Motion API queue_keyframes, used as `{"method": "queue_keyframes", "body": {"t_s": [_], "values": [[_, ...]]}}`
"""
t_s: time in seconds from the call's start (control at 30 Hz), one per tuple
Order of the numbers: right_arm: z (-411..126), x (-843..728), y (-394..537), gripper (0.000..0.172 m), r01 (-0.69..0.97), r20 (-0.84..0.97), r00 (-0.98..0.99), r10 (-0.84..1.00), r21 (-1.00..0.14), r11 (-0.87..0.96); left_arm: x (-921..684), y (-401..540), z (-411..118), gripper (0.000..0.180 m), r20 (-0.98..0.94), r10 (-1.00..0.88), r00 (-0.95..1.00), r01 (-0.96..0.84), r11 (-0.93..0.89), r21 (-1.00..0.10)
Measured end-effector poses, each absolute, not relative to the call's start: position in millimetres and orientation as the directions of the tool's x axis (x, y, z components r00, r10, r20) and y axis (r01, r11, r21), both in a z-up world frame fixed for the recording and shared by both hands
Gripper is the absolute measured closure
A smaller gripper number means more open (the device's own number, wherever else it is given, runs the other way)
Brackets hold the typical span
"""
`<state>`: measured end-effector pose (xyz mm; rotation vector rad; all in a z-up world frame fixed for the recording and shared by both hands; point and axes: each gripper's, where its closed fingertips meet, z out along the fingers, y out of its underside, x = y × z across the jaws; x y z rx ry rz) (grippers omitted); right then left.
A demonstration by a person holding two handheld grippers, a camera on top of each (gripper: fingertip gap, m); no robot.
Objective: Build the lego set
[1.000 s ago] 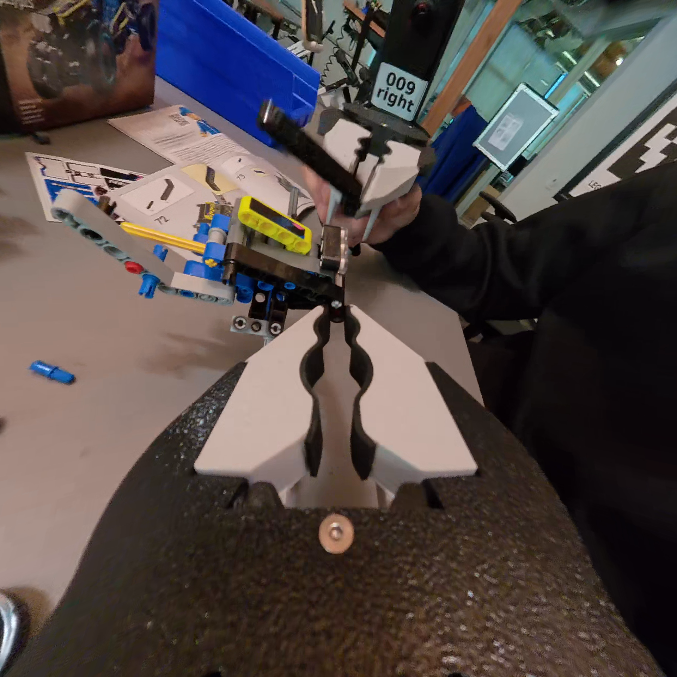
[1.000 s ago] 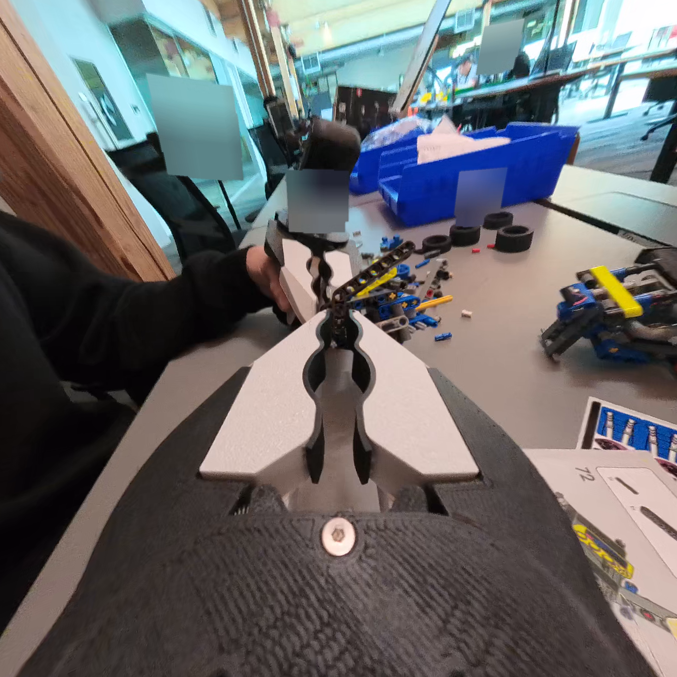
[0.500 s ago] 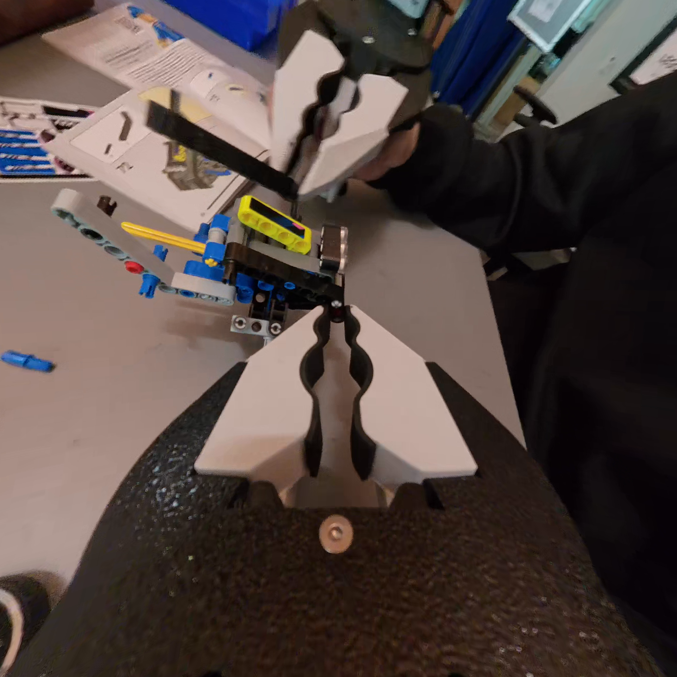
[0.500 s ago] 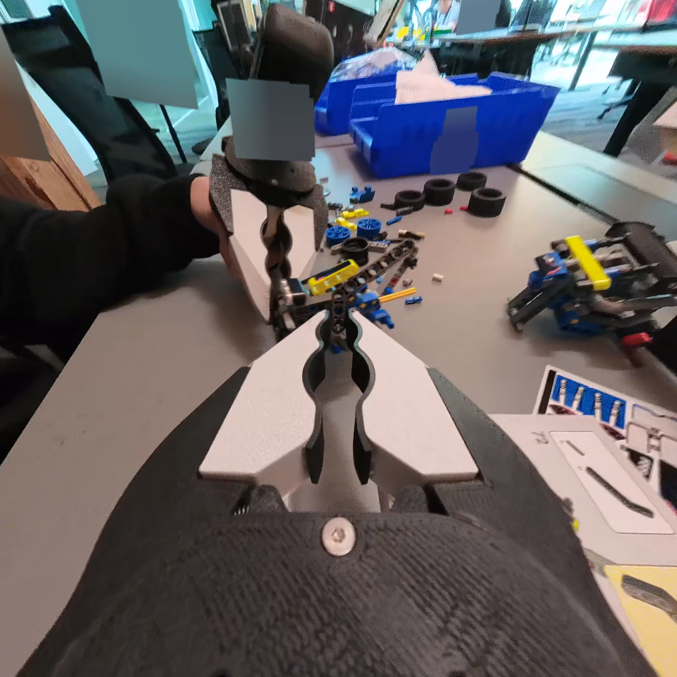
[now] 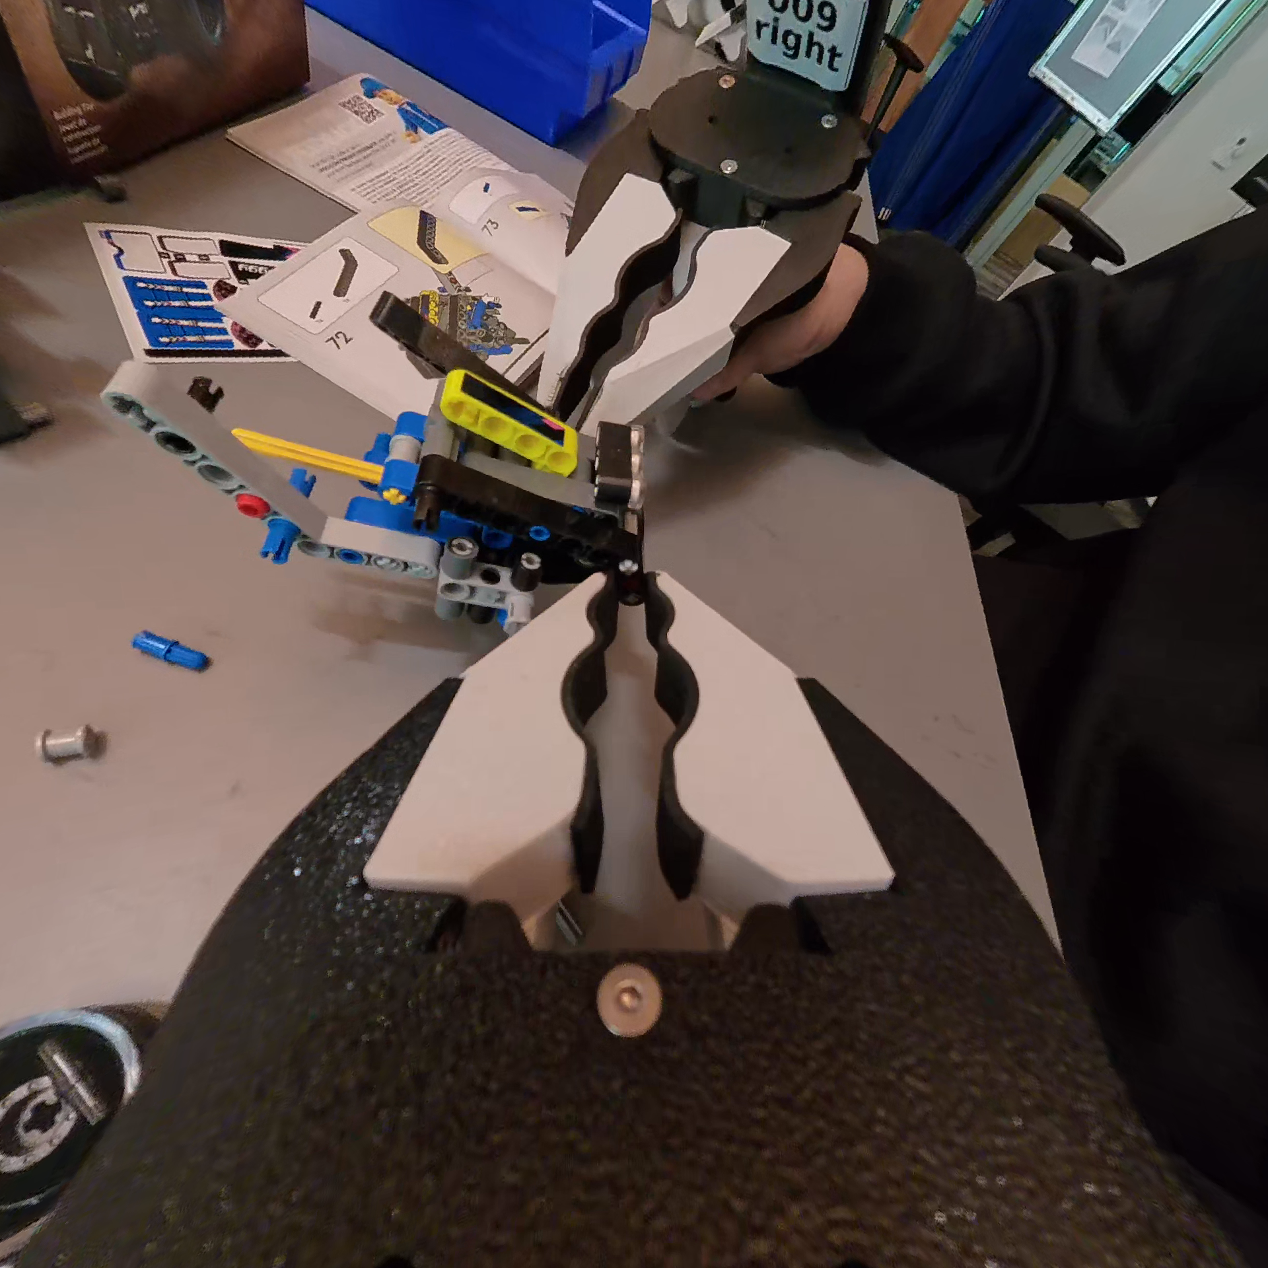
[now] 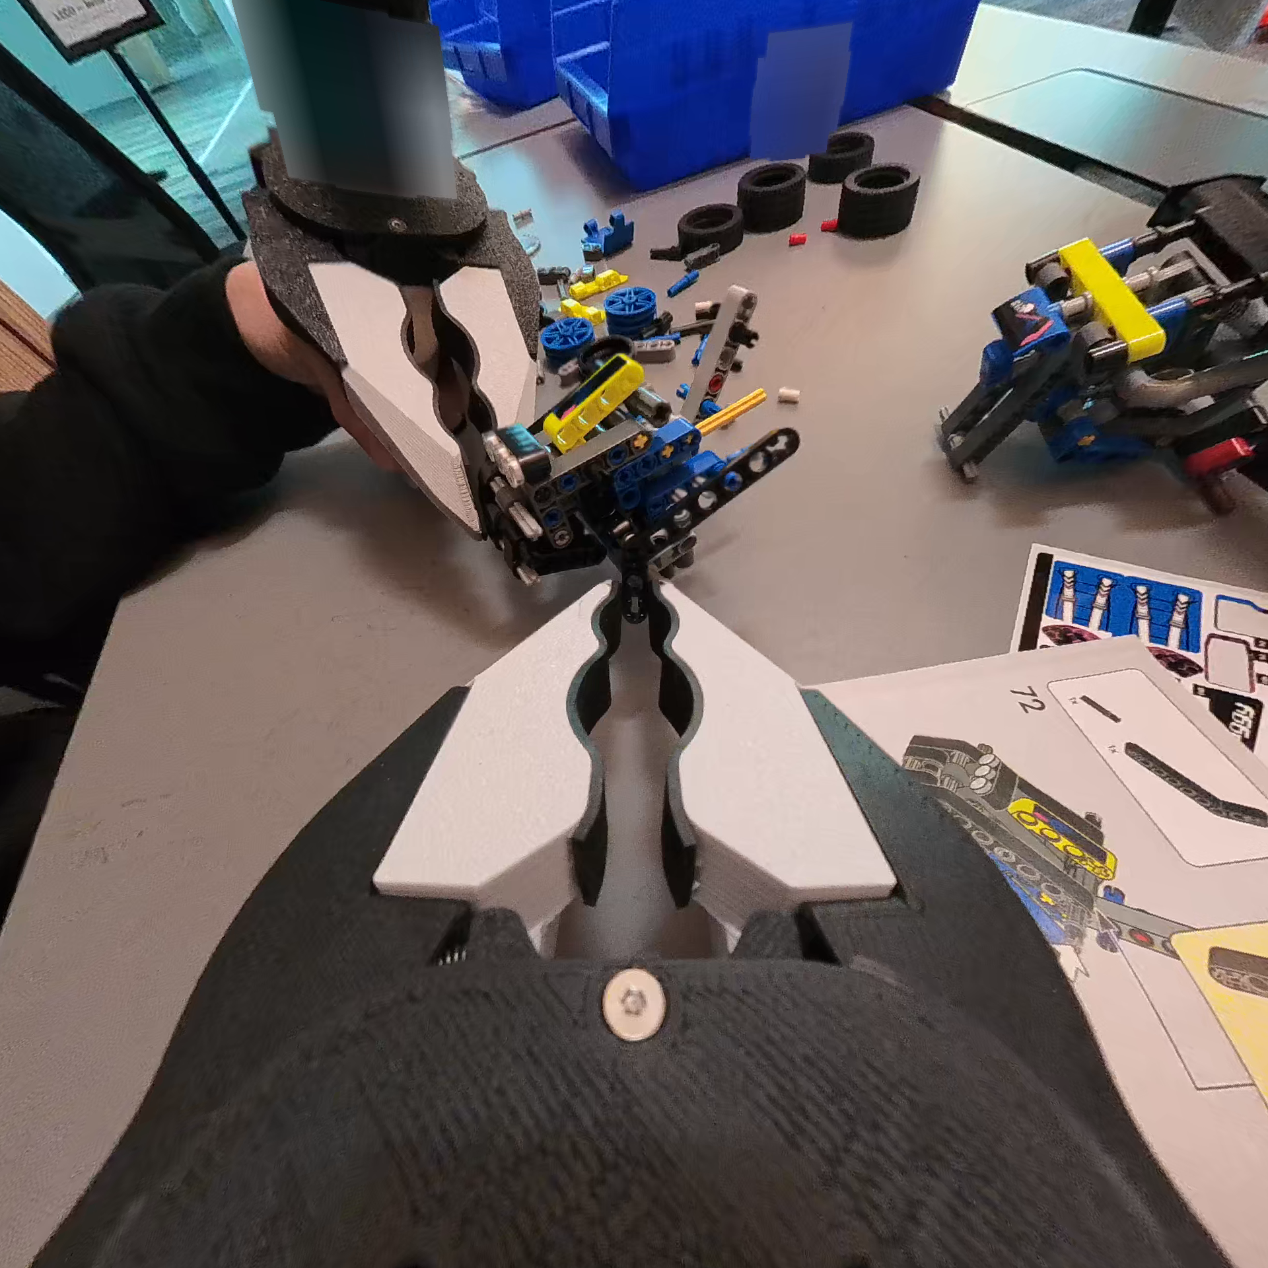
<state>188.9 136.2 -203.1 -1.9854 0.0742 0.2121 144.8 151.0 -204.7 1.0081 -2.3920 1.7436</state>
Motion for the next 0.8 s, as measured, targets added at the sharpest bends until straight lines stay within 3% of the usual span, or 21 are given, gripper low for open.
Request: {"method": "queue_keyframes", "body": {"t_s": [0.03, 0.4, 0.8], "values": [[-199, 189, 136, 0.167, -0.162, -0.195, 0.98, 0.044, -0.904, -0.395, 145, 151, -203, 0.177, 0.375, -0.482, -0.792, -0.5, 0.159, -0.851], [-158, 166, 133, 0.167, -0.373, -0.423, 0.859, 0.289, -0.903, -0.214, 142, 143, -179, 0.176, 0.494, -0.378, -0.783, -0.534, 0.0, -0.846], [-156, 166, 135, 0.167, -0.464, -0.503, 0.8, 0.327, -0.864, -0.195, 145, 148, -173, 0.177, 0.531, -0.374, -0.761, -0.55, -0.064, -0.833]]}}
